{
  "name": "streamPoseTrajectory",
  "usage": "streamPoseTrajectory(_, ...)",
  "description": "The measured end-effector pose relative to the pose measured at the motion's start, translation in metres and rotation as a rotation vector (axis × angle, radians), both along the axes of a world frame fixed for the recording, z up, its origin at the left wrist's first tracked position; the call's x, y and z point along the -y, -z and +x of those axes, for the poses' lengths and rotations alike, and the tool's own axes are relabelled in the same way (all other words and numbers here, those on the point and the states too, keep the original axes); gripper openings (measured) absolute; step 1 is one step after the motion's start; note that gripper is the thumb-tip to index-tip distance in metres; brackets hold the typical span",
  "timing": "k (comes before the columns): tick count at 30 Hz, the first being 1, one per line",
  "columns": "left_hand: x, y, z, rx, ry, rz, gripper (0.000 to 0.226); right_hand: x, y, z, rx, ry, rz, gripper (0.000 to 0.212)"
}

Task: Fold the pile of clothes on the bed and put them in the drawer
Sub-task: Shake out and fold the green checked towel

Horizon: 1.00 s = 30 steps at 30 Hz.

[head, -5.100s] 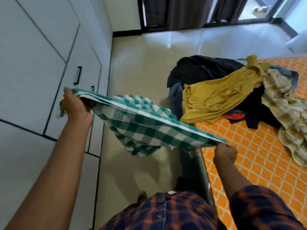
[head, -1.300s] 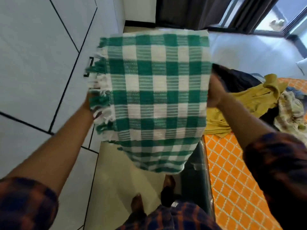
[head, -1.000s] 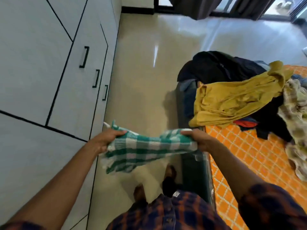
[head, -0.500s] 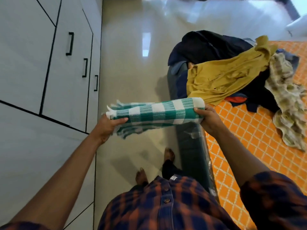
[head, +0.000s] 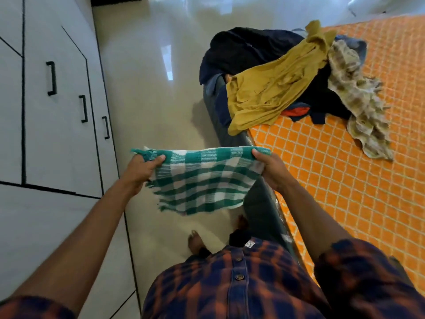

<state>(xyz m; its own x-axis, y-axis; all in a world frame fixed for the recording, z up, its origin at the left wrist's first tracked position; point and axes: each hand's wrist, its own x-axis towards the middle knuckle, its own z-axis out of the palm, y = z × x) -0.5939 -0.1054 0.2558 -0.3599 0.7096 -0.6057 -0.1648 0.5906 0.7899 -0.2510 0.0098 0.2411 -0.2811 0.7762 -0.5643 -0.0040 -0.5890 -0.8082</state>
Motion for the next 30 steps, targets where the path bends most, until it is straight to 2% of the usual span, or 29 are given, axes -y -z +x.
streamPoseTrajectory(2, -0.007, -0.015, 0.01, -0.064, -0.038, 0.076, 0.019, -0.003, -0.006, 0.017, 0.001, -0.003, 0.093, 0.014)
streamPoseTrajectory(4, -0.018, -0.027, 0.025, -0.043, -0.099, 0.173, 0.016, -0.011, -0.009, 0.039, 0.029, 0.033, 0.167, 0.013)
streamPoseTrajectory(8, -0.066, -0.04, 0.058, -0.299, -0.037, 0.251, 0.008, -0.057, -0.011, 0.076, 0.168, 0.176, 0.348, 0.043)
streamPoseTrajectory(10, -0.104, -0.048, 0.078, -0.313, -0.029, 0.278, 0.013, -0.091, -0.018, 0.096, 0.151, 0.259, 0.369, 0.05)
streamPoseTrajectory(11, -0.125, -0.055, 0.089, -0.296, -0.029, 0.299, 0.014, -0.106, -0.029, 0.106, 0.101, 0.269, 0.367, 0.048)
streamPoseTrajectory(14, -0.188, -0.082, 0.126, -0.208, 0.005, 0.408, 0.01, -0.15, -0.082, 0.14, -0.008, 0.284, 0.366, 0.022)
streamPoseTrajectory(18, -0.233, -0.12, 0.187, -0.189, 0.078, 0.53, 0.009, -0.194, -0.119, 0.201, -0.091, 0.374, 0.454, 0.012)
streamPoseTrajectory(21, -0.247, -0.115, 0.24, -0.218, 0.101, 0.564, 0.006, -0.198, -0.12, 0.262, -0.081, 0.427, 0.48, 0.014)
streamPoseTrajectory(23, -0.246, -0.095, 0.263, -0.261, 0.122, 0.528, 0.003, -0.182, -0.106, 0.287, -0.026, 0.437, 0.412, 0.005)
streamPoseTrajectory(24, -0.244, -0.076, 0.282, -0.285, 0.154, 0.473, 0.003, -0.172, -0.09, 0.305, 0.037, 0.466, 0.346, 0.009)
streamPoseTrajectory(27, -0.218, -0.001, 0.324, -0.249, 0.292, 0.216, 0.023, -0.124, -0.023, 0.347, 0.22, 0.52, 0.118, 0.009)
streamPoseTrajectory(29, -0.188, 0.051, 0.346, -0.186, 0.391, -0.021, 0.032, -0.088, 0.024, 0.366, 0.316, 0.568, -0.086, 0.032)
streamPoseTrajectory(30, -0.172, 0.073, 0.355, -0.174, 0.41, -0.116, 0.034, -0.066, 0.043, 0.373, 0.378, 0.602, -0.18, 0.032)
